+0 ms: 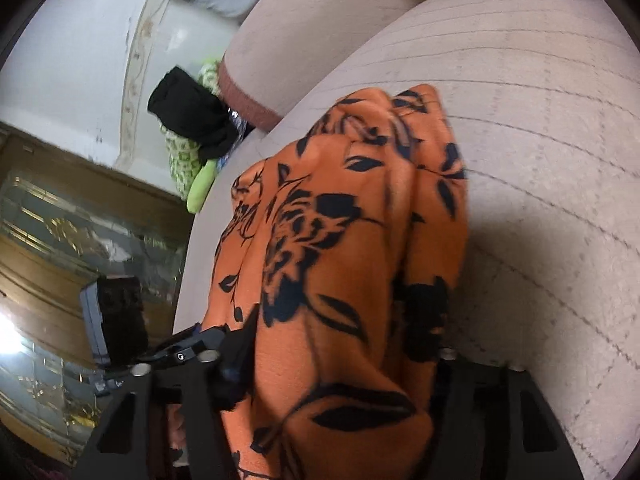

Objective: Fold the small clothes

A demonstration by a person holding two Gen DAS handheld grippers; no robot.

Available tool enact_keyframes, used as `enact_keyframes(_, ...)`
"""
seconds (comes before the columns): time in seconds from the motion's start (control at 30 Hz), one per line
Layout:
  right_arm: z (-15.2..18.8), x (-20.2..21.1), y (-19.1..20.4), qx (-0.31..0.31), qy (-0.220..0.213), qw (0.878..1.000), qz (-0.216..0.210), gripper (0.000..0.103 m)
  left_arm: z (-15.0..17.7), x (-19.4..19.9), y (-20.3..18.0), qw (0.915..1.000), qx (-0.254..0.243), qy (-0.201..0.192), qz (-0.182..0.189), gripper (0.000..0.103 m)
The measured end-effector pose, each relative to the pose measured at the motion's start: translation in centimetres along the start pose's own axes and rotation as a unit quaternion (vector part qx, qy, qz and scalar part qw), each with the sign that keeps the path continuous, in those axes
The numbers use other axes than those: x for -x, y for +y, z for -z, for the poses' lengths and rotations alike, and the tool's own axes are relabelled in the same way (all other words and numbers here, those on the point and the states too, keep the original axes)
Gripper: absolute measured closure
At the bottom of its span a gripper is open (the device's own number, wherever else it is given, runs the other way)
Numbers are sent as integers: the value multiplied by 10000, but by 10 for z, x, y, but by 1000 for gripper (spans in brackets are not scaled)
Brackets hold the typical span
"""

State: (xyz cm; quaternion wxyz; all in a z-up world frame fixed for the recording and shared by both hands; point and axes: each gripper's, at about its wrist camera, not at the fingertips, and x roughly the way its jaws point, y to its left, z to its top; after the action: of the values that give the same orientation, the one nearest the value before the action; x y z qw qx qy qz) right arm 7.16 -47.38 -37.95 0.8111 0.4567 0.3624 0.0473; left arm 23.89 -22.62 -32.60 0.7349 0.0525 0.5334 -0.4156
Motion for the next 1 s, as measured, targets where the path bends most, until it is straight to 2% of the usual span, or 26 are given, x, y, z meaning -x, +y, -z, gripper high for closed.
enact_keyframes(0.2, 8, 2, 19, 230, -223, 9990, 315, 53, 1, 8, -7, 9992, -264, -149, -276, 46)
enact_keyframes(0.43, 10, 16, 41, 606, -362, 9962, 516, 54, 7, 19, -12, 9973, -439, -274, -523, 49)
enact_keyframes(0.7, 23, 19, 62, 731, -389, 9958, 401, 54, 17, 50, -8, 9940, -523, -519, -810, 49)
enact_keyframes(1.0, 44, 13, 85, 841, -314, 9956, 287, 54, 37, 79, 2, 9910, -507, -626, -1074, 49)
